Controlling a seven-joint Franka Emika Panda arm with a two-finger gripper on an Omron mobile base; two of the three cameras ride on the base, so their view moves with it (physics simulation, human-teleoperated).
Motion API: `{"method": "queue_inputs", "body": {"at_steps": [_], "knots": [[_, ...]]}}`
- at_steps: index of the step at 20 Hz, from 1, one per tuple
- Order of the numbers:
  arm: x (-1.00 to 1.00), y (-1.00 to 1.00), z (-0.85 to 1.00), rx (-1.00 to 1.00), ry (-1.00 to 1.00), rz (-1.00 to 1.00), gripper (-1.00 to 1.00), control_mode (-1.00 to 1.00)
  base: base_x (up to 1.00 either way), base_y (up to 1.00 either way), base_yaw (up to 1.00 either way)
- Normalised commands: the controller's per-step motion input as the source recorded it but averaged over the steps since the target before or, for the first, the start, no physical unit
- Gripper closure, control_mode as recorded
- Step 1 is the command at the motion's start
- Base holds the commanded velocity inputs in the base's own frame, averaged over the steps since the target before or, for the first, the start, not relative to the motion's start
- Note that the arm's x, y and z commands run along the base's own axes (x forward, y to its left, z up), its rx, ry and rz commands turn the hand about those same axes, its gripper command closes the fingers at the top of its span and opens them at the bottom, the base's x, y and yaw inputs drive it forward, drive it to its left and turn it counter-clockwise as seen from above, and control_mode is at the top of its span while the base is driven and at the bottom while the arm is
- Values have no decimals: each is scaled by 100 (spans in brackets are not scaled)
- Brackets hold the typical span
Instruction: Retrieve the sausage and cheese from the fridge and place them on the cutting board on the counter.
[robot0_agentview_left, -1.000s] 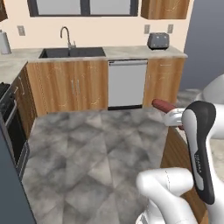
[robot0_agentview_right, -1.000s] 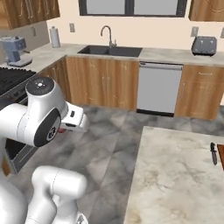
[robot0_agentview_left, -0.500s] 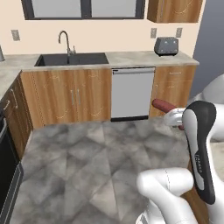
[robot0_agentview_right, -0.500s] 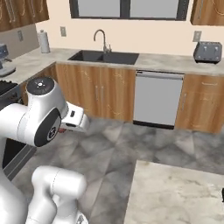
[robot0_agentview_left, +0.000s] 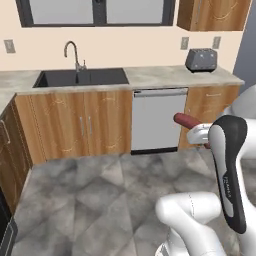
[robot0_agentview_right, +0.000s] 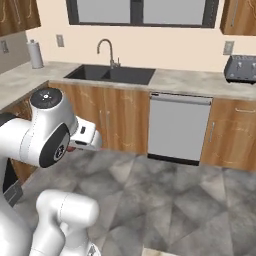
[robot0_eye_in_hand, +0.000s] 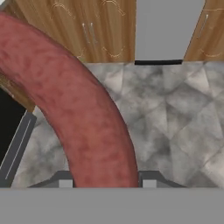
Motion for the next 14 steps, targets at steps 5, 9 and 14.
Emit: {"method": "queue_inputs", "body": {"at_steps": [5, 9, 14], "knots": [[0, 0, 0, 0, 0, 0, 100, 100, 81, 13, -19], [0, 0, 0, 0, 0, 0, 100, 100, 50, 22, -56], [0, 0, 0, 0, 0, 0, 100, 100, 33, 24, -73]]}}
